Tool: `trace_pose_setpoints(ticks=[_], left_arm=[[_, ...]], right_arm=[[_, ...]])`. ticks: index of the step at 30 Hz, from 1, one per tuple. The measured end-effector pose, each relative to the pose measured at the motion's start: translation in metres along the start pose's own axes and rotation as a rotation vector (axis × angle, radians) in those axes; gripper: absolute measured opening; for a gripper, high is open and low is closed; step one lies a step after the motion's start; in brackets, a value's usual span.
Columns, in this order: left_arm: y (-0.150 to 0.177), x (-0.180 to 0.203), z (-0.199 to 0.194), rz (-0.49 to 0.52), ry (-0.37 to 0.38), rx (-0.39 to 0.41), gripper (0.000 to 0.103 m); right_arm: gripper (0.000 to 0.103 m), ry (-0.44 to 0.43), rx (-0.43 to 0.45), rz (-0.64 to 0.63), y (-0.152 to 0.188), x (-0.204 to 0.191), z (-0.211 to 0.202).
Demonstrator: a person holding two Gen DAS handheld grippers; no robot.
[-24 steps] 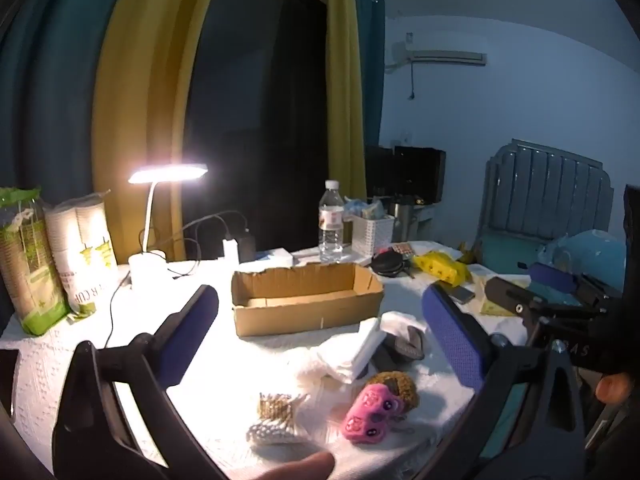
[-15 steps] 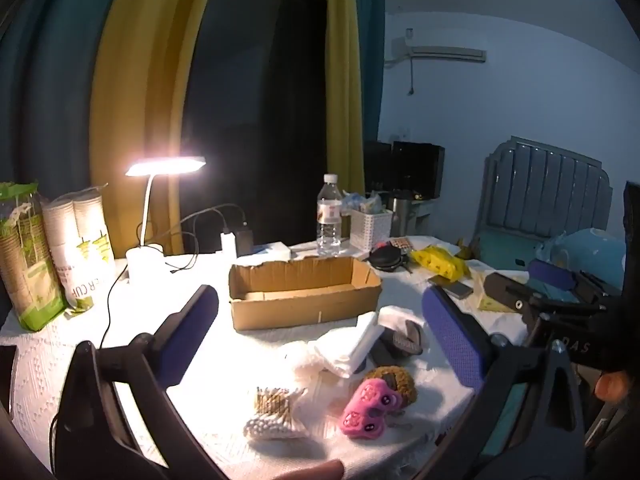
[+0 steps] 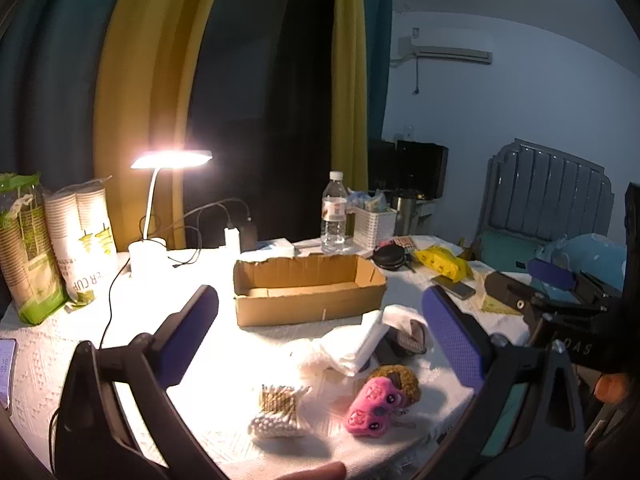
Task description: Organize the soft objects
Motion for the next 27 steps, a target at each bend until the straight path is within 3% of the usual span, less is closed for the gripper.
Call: trace_pose_setpoints(ticks=[27], left_arm=[[-0.0019,-0.0032,-0.0038,-0.008,0.000,-0.006,0.102]], right_arm=[[0.091,-0.003,0.000,-0.005,-0.0015,-0.0026,-0.0011]])
Point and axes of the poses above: each gripper's, at about its wrist camera, not at the fingertips, and z roughly the way its jaws point, x to its right, y to its underside, the point moved 6 cm from there along z, roughly the way its jaws point, and after that the axes turned 4 degrees about x, right-handed, at the moved point
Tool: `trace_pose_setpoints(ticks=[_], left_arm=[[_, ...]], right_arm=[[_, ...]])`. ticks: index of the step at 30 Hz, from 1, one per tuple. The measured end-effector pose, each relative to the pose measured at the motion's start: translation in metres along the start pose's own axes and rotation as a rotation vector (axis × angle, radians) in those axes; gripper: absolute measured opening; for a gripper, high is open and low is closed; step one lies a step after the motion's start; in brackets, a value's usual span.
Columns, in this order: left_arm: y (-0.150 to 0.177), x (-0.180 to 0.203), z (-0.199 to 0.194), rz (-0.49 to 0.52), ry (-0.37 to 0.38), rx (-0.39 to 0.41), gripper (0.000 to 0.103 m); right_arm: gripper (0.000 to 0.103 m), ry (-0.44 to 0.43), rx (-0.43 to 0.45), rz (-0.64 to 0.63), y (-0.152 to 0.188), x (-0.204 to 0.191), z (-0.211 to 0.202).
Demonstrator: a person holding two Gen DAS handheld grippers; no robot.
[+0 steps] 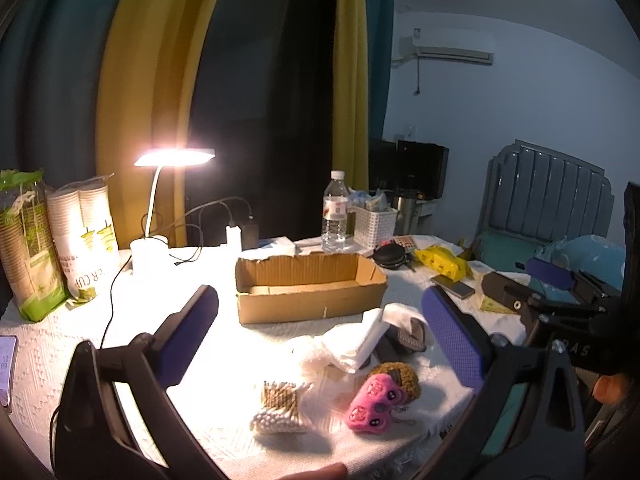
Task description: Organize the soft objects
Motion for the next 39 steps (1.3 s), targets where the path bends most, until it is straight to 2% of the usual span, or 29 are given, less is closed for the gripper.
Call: trace_pose_setpoints(ticks=[17,39], left_arm=[[-0.002,0.006,-0.003,0.011,0.006,0.013,0.102],[0.007,-0.006,-0.002,-0.012,-0.005,-0.020,0.102]], right_arm=[[0.091,-0.014,-0.012,0.007,0.002,-0.003,-0.002],[0.091,-0.026,-0.037,-0.022,0.000,-0.012,0.004]])
Point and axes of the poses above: each gripper's, at about its wrist camera, not at the fingertips, and z roughly the way its jaws point, x to its right, y to its underside, the point moved 6 cm from there along z, roughly the way its jaws point, and after that the axes turned 4 degrees about x, right-handed, at the moved point
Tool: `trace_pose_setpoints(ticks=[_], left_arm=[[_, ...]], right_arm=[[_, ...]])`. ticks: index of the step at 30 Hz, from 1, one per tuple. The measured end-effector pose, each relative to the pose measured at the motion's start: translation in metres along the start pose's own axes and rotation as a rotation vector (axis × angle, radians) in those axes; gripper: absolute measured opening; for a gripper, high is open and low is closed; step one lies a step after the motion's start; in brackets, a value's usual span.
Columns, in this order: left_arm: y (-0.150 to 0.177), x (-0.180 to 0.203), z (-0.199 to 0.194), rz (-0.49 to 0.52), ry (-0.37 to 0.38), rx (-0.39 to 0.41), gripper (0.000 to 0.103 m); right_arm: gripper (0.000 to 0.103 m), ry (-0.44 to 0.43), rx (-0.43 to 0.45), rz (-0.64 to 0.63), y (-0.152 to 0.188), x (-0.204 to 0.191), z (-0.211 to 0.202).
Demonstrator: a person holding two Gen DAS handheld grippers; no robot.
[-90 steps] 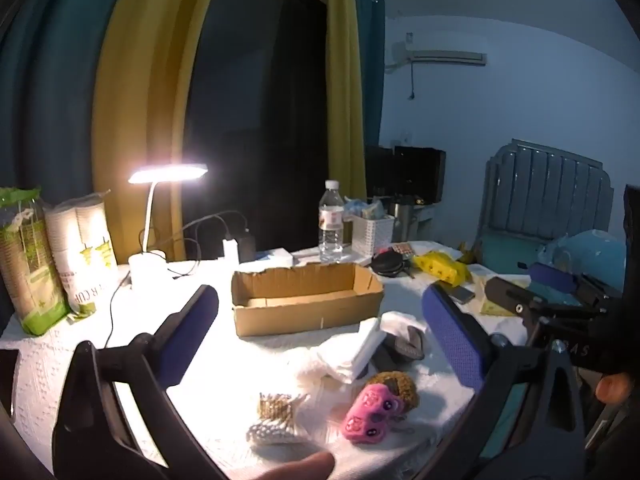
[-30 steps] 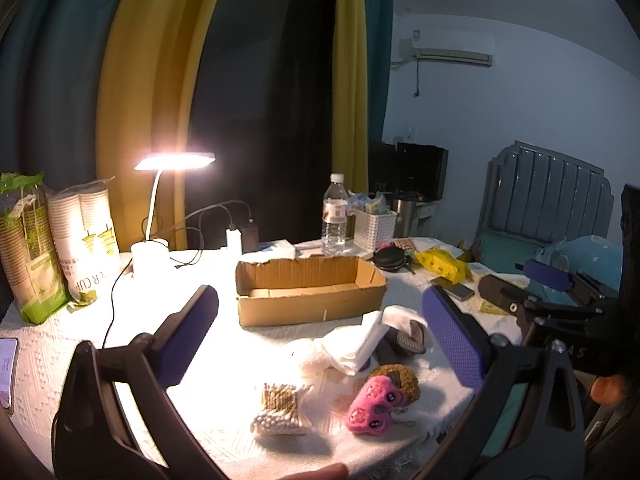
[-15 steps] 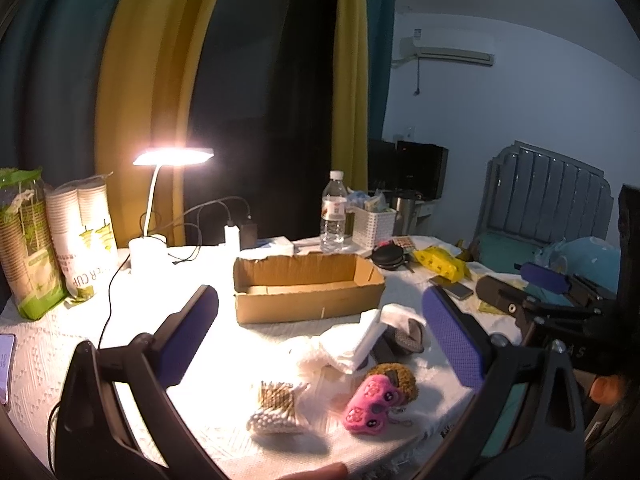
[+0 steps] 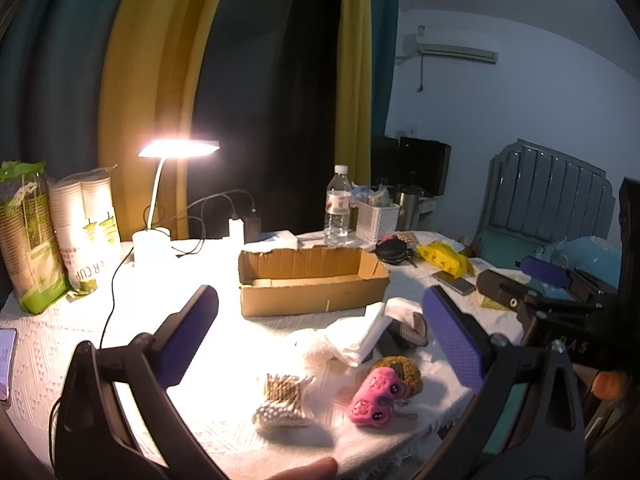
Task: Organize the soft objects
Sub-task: 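Grasp the cotton swab bag with the left tool while the right tool grasps the pink plush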
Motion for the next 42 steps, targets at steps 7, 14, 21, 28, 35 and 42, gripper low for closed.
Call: trace_pose_setpoints(ticks=[7,14,21,28,35,42], left_arm=[[0.016,-0.009,0.012,0.019,-0.028,-0.049,0.102],[0.057,-0.026,0.046,-0.004,-0.042,-0.201,0.102],[0.099,-0.037,0.086,-0.002,-0.063,-0.340,0.101],[0.134,-0.040,0.111,-0.019,-0.054,-0.447,0.101],[0.147,-0.040,0.122,-0.036,-0.039,-0.506,0.088],[0.156,-0.041,0.121,-0.046,-0.002,-0.518,0.058]], right_arm=[[0.091,-0.025,-0.024,-0.002,0.008,-0.008,0.010],[0.091,-0.020,-0.106,0.000,0.036,-0.001,0.033],[0.091,-0.026,-0.215,-0.006,0.073,0.003,0.065],[0.086,-0.138,-0.274,-0.047,0.097,-0.026,0.081],[0.074,-0.214,-0.331,-0.102,0.117,-0.052,0.095],[0.050,-0.222,-0.366,-0.180,0.127,-0.068,0.103]])
Point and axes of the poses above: each gripper's, at about its wrist camera, not at the fingertips, and z roughly the way its jaws point, x to its right, y to its underside, the point moved 6 cm from there along z, roughly the way its jaws point, and after that the axes turned 4 degrees about x, right-handed, at the moved point
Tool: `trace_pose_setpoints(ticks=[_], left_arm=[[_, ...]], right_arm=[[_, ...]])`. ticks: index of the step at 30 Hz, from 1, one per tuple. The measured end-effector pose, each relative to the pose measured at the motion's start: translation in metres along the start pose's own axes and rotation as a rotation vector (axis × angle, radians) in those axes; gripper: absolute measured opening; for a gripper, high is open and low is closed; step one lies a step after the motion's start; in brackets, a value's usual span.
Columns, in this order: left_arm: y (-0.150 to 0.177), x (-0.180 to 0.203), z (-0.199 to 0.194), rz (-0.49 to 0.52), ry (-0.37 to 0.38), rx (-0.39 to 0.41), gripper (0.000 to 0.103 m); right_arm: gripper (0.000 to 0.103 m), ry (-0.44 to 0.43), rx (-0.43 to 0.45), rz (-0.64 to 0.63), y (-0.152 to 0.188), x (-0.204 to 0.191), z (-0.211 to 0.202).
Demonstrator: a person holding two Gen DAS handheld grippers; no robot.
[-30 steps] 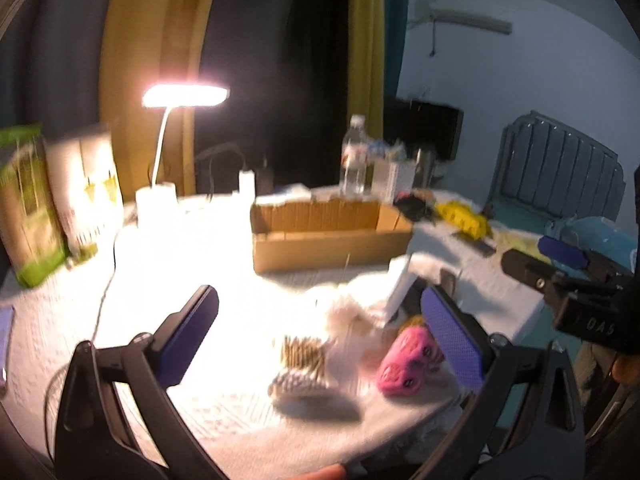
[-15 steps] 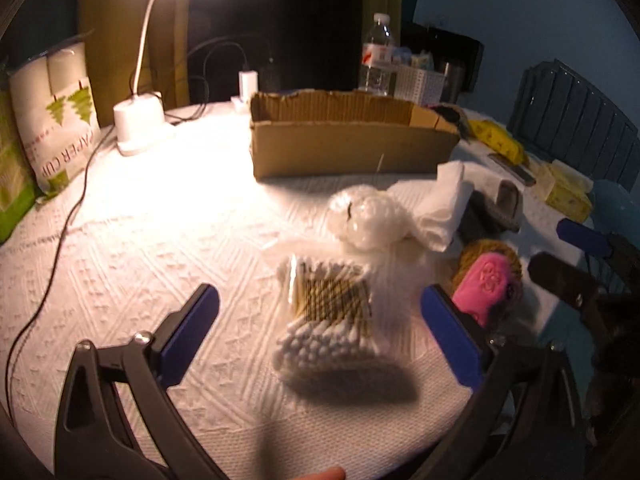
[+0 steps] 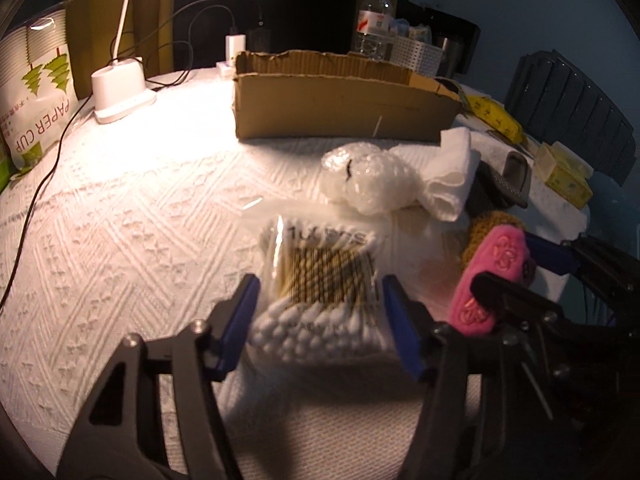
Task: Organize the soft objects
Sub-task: 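Grasp the cotton swab bag with the left tool while the right tool grasps the pink plush, then drop the swab bag into the box with the left tool while the right tool drops the pink plush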
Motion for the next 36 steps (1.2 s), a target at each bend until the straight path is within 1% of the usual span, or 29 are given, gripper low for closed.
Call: trace_pose_setpoints(ticks=[2,4,9,15,19,25,30,36], left_arm=[[0.000,0.000,-0.002,0.007,0.006,0.007,0.054],[0.000,-0.001,-0.004,0.005,0.016,0.015,0.051],[-0.003,-0.003,-0.014,-0.008,0.037,0.046,0.047],[-0.017,-0.001,-0.032,-0.006,0.048,0.102,0.045],[-0.032,0.002,-0.051,0.009,0.047,0.159,0.045],[-0.052,0.005,-0.061,0.010,0.048,0.207,0.045],[-0.071,0.004,-0.064,0.002,0.045,0.233,0.045],[-0.092,-0.001,-0.068,-0.008,0.042,0.264,0.045]], right_arm=[[0.048,0.011,-0.001,-0.024,0.000,-0.004,0.002],[0.040,0.013,0.007,-0.027,-0.002,-0.004,0.001],[0.035,0.010,0.025,-0.032,-0.008,-0.003,-0.005],[0.035,0.005,0.094,-0.034,-0.029,0.001,-0.022],[0.035,-0.013,0.150,-0.004,-0.049,0.011,-0.036],[0.035,0.000,0.231,0.006,-0.078,0.027,-0.052],[0.035,0.015,0.253,0.002,-0.093,0.039,-0.053],[0.035,0.022,0.259,0.005,-0.112,0.053,-0.050]])
Point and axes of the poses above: each gripper's, at about its wrist camera, not at the fingertips, and z roughly the way its jaws point, x to its right, y to its underside, the point moved 6 cm from there along z, roughly the way its jaws point, and after that the axes turned 4 degrees about x, right-handed, at the moved point
